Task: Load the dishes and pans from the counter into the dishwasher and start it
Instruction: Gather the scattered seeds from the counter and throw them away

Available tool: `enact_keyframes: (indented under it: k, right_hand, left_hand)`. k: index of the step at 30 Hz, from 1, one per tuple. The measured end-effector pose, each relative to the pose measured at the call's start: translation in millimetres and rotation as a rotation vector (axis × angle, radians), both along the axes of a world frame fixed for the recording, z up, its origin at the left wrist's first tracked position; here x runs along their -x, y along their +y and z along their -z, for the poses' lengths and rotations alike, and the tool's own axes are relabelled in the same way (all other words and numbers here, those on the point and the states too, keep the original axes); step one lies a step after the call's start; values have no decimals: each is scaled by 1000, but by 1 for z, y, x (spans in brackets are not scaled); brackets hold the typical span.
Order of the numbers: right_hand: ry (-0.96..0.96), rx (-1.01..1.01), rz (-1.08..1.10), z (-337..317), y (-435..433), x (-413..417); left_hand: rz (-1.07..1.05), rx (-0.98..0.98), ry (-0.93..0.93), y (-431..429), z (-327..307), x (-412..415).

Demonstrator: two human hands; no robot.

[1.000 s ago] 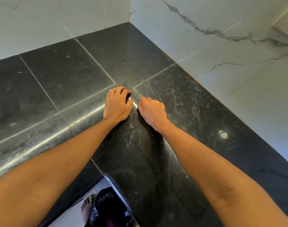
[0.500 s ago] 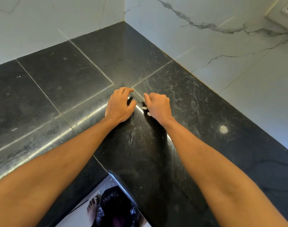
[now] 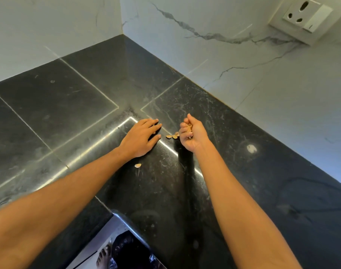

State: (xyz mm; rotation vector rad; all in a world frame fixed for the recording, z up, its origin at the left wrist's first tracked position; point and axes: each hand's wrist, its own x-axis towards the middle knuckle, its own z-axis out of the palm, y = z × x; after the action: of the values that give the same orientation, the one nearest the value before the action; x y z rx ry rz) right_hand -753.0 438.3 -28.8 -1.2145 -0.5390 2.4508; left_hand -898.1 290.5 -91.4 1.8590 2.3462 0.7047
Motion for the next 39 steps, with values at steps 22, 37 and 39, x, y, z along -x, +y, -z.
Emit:
enact_keyframes:
  k: [22,37,39]
  right_hand:
    - [-1086,-2076,-843,25,-27,14]
    - [-209,-482,60,15,6,-21]
    - [-11,-265,78,13,9,-30]
  left_hand:
    - [-43,48,241,5,-17,2]
    - [-560,-162,-1669,25,-56,-34]
    - [-559,-219,-1956,26,-63,-38]
